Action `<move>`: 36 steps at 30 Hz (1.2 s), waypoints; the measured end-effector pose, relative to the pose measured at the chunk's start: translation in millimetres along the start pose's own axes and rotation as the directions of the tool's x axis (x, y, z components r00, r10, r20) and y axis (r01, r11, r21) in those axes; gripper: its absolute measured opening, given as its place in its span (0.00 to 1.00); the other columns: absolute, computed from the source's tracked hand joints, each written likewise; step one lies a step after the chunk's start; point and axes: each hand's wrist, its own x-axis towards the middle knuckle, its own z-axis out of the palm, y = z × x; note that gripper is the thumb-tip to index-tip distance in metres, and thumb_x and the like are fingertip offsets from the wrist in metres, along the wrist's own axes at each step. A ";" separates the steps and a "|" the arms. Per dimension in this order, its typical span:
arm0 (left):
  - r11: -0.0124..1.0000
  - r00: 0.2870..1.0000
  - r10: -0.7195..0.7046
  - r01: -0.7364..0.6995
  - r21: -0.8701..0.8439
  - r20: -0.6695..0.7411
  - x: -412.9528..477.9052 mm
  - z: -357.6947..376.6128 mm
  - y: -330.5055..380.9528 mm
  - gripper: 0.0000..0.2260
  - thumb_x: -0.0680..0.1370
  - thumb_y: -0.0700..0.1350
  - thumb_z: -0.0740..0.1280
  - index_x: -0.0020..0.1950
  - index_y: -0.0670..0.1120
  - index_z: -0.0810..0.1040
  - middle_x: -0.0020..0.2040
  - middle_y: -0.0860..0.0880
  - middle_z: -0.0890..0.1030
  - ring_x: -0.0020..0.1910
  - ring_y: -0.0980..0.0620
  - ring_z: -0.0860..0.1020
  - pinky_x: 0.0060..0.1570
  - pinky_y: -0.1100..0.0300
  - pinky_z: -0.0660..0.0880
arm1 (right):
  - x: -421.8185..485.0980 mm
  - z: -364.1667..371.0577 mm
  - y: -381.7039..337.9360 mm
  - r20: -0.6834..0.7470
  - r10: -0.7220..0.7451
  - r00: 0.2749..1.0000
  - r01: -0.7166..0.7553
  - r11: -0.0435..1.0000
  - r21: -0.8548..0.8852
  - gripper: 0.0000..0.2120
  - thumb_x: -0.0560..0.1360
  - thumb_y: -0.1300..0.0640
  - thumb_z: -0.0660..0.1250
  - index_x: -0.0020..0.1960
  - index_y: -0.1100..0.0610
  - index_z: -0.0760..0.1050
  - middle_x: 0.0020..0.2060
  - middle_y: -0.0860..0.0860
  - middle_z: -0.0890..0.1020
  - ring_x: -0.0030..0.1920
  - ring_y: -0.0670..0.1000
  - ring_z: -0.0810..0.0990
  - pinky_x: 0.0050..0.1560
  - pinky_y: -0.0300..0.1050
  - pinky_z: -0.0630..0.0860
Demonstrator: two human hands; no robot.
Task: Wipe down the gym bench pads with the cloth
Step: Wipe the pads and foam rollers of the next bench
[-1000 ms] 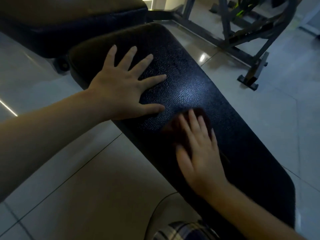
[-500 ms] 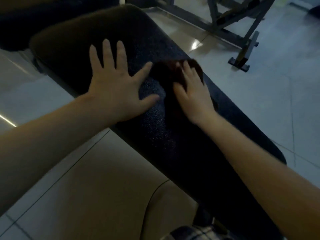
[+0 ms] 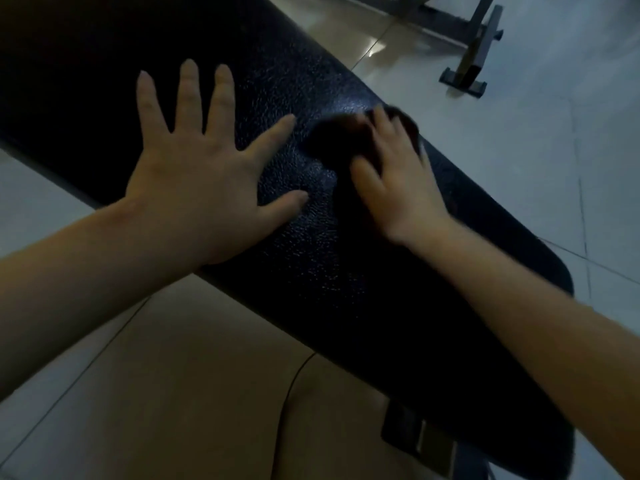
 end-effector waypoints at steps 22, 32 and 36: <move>0.928 0.914 0.373 -0.367 -0.072 0.158 26.6 -4.9 94.2 0.34 0.71 0.70 0.45 0.76 0.70 0.40 0.80 0.41 0.36 0.77 0.33 0.35 0.71 0.29 0.38 | -210.3 0.6 44.4 0.002 0.169 0.986 -0.169 0.985 0.044 0.30 0.78 0.40 0.50 0.78 0.43 0.52 0.79 0.43 0.50 0.78 0.44 0.46 0.77 0.52 0.43; 0.925 0.916 0.379 -0.378 -0.031 0.128 27.3 -1.7 129.4 0.33 0.73 0.72 0.46 0.77 0.69 0.41 0.79 0.37 0.39 0.76 0.30 0.37 0.70 0.28 0.39 | -26.2 -17.0 118.2 -0.051 0.427 0.903 -0.425 0.904 0.035 0.28 0.79 0.42 0.49 0.77 0.50 0.58 0.78 0.52 0.59 0.77 0.52 0.56 0.76 0.56 0.47; 0.922 0.907 0.385 -0.386 -0.027 0.172 36.6 -7.9 150.2 0.31 0.77 0.69 0.51 0.78 0.67 0.44 0.79 0.36 0.39 0.76 0.29 0.38 0.71 0.28 0.39 | -37.6 -14.7 119.0 -0.113 0.382 0.917 -0.378 0.924 0.051 0.27 0.79 0.44 0.49 0.76 0.51 0.61 0.76 0.53 0.63 0.75 0.53 0.61 0.76 0.56 0.50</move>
